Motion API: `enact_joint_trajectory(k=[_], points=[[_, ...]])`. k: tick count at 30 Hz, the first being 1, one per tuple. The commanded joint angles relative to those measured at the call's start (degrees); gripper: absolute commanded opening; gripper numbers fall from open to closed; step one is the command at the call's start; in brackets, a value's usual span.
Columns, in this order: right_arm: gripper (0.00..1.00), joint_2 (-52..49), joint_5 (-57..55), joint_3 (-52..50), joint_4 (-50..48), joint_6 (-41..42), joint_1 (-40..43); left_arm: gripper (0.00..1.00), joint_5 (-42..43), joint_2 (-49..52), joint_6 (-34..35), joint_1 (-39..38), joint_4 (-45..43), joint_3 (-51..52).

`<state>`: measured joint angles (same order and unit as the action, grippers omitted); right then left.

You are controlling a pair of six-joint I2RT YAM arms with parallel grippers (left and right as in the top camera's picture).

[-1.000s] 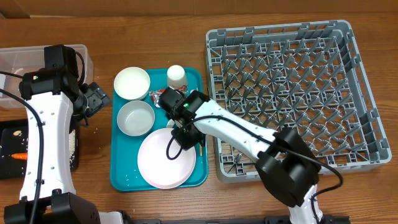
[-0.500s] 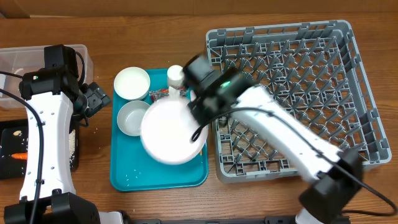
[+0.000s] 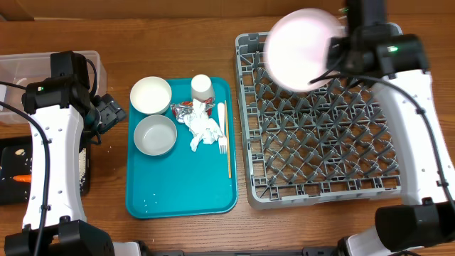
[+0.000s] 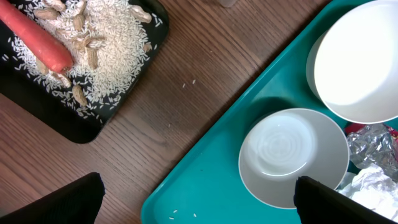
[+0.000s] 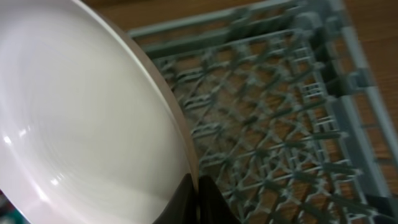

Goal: Sort waste into correct bins and load items into the dishwasher rack
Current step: 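Lift the plate and carry it right over the grey dish rack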

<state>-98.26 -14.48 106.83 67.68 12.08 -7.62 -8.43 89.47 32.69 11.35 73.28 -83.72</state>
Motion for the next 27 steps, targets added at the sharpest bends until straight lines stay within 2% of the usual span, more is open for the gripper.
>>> enact_joint_trajectory(k=[1, 6, 14, 27], points=[[0.04, 0.94, -9.99, 1.18, -2.05, 5.25, 3.61, 1.0, -0.72, -0.44, 0.55, -0.04, -0.04, -1.29], [0.04, 0.37, -16.74, 1.14, -4.0, 6.21, 6.69, 1.0, -0.72, -0.44, 0.55, -0.04, -0.04, -1.29], [0.04, -3.74, -26.49, 0.35, -4.46, 8.35, 6.84, 1.0, -0.72, -0.44, 0.55, -0.04, -0.04, -1.29], [0.04, -6.38, -24.46, -0.76, -4.31, 7.21, 4.9, 1.0, -0.72, -0.44, 0.55, -0.04, -0.04, -1.29]])
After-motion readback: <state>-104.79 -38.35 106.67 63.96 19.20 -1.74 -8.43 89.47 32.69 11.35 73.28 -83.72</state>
